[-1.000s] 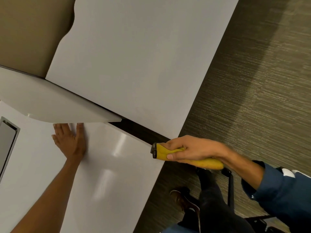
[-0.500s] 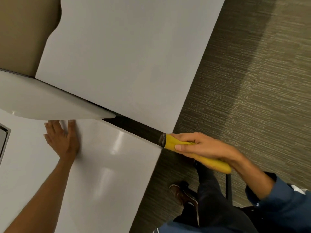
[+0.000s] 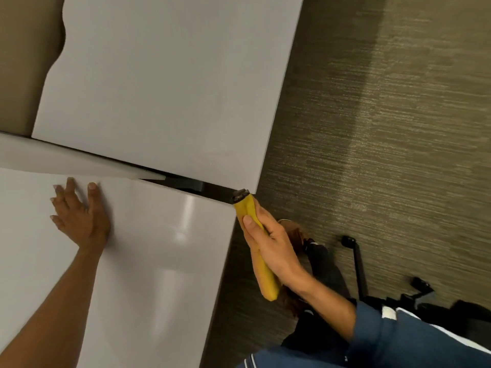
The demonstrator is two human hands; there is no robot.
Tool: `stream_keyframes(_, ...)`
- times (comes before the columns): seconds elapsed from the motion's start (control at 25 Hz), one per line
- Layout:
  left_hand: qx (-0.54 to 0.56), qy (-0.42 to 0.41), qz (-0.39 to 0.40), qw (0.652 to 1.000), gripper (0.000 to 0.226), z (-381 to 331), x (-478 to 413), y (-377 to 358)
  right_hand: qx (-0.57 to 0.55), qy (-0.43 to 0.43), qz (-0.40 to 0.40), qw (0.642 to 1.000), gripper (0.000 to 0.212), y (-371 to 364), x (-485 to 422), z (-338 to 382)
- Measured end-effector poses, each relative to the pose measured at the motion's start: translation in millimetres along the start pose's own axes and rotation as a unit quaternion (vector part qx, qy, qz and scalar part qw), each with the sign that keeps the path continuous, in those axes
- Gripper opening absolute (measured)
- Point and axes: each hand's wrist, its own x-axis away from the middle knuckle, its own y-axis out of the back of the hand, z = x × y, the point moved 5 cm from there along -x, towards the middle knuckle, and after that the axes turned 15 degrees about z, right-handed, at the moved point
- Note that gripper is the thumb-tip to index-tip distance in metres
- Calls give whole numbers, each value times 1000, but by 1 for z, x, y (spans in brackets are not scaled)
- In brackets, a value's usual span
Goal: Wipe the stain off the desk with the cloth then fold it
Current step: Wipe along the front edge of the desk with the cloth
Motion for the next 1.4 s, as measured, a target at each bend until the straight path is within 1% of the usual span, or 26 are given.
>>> stream_keyframes(0.08,-3,-1,-3,1000,75,1,0,0,-7,15,-30,999,39,-15,3,-5)
stream_keyframes(0.2,-8,-8,-3,1000,78,2,0,-1,32,40,-79,996,40,-31,7,-5)
stream_keyframes(0.4,1,-9,-6,1000,80,3,0,0,59,70,-116,989,25,-44,13,-5)
stream_keyframes(0.56,7,-12,-7,1000,83,1,0,1,75,98,-146,981,27,-50,16,-7)
stream_keyframes(0.72,10,-17,-10,1000,83,2,0,1,93,111,-159,977,18,-64,27,-25)
stream_keyframes(0.96,16,-26,-12,999,86,2,0,0,153,112,-163,968,28,-79,45,-54)
stream_keyframes(1.16,20,-31,-9,999,90,2,-2,-3,180,112,-172,962,25,-87,50,-62)
stream_keyframes(1.28,15,-30,-6,999,90,2,-1,-2,206,98,-168,959,34,-89,52,-67)
stream_keyframes(1.4,15,-31,-16,999,89,1,0,-2,223,85,-167,957,37,-91,52,-71)
